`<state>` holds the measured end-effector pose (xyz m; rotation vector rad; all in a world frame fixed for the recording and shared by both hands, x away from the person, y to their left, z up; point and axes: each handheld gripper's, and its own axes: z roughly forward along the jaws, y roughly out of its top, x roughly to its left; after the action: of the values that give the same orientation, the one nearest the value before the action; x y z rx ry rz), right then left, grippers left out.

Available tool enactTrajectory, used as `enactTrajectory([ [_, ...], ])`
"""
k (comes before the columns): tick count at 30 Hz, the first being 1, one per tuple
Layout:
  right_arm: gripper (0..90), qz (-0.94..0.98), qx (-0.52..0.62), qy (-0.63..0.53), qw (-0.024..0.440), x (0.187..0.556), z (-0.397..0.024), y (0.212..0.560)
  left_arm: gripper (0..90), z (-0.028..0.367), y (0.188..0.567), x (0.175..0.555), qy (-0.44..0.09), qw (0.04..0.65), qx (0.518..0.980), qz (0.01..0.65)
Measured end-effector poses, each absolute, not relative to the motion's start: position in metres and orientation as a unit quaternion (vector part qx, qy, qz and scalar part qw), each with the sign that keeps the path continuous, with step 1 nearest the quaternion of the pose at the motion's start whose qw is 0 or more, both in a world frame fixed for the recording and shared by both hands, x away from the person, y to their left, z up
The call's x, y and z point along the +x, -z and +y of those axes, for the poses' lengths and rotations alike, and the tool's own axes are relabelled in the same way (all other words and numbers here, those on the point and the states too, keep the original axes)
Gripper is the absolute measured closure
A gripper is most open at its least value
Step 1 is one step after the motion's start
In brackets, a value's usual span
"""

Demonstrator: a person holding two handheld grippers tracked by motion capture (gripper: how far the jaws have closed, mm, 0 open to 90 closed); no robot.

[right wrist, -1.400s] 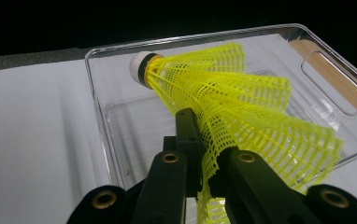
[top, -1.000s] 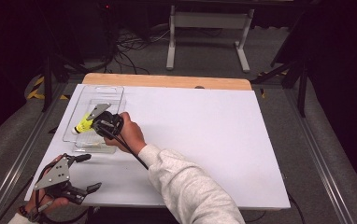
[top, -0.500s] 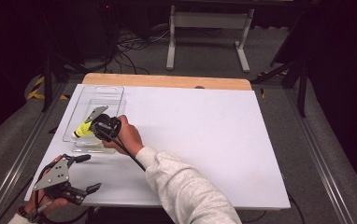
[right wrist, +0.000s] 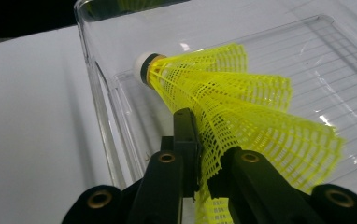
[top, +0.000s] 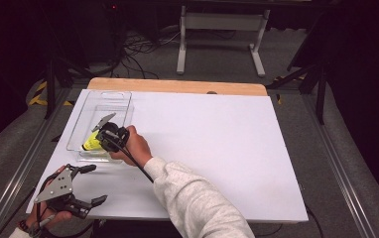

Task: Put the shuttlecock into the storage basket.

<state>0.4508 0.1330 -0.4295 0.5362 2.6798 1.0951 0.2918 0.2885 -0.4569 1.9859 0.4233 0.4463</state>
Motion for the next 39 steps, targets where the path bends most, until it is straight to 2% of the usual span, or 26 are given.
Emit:
enactTrajectory([
  [8, 78.1, 0.903, 0.192, -0.374, 0.090, 0.449, 0.129, 0.429, 3.8, 0.290, 0.456, 0.291, -0.187, 0.509, 0.822, 0.176],
  [11, 67.0, 0.904, 0.193, -0.370, 0.096, 0.447, 0.128, 0.429, 3.8, 0.289, 0.456, 0.291, -0.185, 0.508, 0.822, 0.177],
  [16, 57.0, 0.898, 0.201, -0.381, 0.093, 0.444, 0.121, 0.423, 3.8, 0.289, 0.456, 0.290, -0.187, 0.506, 0.823, 0.176],
  [29, 54.9, 0.887, 0.162, -0.416, 0.122, 0.423, 0.082, 0.397, 3.7, 0.290, 0.457, 0.293, -0.184, 0.504, 0.826, 0.172],
  [36, 55.2, 0.879, 0.134, -0.428, 0.161, 0.412, 0.063, 0.388, 3.9, 0.289, 0.458, 0.296, -0.182, 0.503, 0.827, 0.173],
  [39, 54.8, 0.876, 0.133, -0.433, 0.163, 0.410, 0.057, 0.386, 3.8, 0.291, 0.458, 0.297, -0.184, 0.507, 0.823, 0.177],
])
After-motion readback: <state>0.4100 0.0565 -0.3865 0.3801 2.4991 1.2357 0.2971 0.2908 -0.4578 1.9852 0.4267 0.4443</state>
